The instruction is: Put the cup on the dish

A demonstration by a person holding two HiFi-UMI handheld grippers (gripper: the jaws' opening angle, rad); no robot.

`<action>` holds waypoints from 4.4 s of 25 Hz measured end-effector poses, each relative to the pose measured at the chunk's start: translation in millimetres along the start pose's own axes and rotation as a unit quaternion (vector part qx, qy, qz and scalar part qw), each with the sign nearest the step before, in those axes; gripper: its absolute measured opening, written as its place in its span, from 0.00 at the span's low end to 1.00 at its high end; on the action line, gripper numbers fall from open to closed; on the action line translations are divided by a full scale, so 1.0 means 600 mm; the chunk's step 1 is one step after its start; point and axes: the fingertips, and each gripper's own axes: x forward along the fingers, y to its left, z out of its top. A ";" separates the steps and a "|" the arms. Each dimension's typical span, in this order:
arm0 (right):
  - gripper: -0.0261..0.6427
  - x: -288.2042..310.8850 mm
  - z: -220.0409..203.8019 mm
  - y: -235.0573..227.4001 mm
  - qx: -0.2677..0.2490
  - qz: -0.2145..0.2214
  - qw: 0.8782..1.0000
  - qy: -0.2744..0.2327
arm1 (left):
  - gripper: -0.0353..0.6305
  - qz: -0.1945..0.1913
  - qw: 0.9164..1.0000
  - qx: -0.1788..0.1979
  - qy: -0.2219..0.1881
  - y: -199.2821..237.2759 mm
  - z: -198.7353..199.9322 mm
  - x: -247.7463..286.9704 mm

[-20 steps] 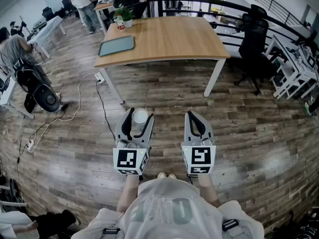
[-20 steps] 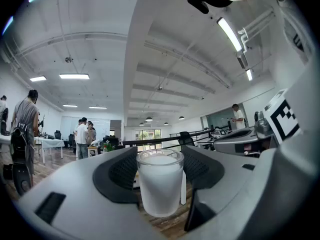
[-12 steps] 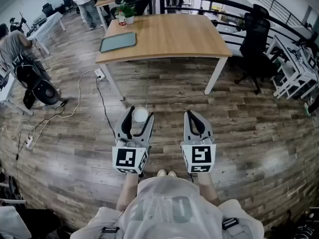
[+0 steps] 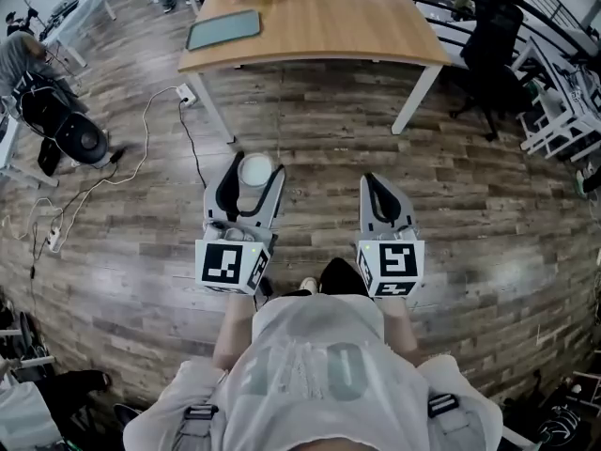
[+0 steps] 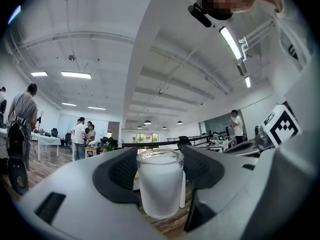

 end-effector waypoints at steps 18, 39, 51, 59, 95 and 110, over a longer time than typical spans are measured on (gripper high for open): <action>0.07 0.186 -0.041 -0.119 -0.020 -0.018 1.000 -0.005 | 0.47 0.004 1.000 -0.007 -0.008 0.087 -0.091 0.185; 0.07 0.809 0.095 -0.426 -0.031 0.060 0.998 0.001 | 0.47 0.071 0.997 0.005 -0.026 0.312 -0.081 0.817; 0.07 0.906 0.091 -0.400 -0.019 0.148 0.989 0.006 | 0.47 0.141 0.990 0.016 0.012 0.383 -0.082 0.855; 0.07 0.991 0.117 -0.360 -0.036 0.187 0.982 0.007 | 0.47 0.171 0.985 0.023 0.007 0.452 -0.084 0.882; 0.07 1.436 0.165 0.075 -0.148 0.350 0.923 0.059 | 0.47 0.287 0.954 -0.001 0.084 1.022 -0.220 0.928; 0.07 1.530 0.098 0.136 -0.163 0.379 0.905 0.105 | 0.47 0.286 0.946 -0.020 0.149 1.170 -0.382 0.999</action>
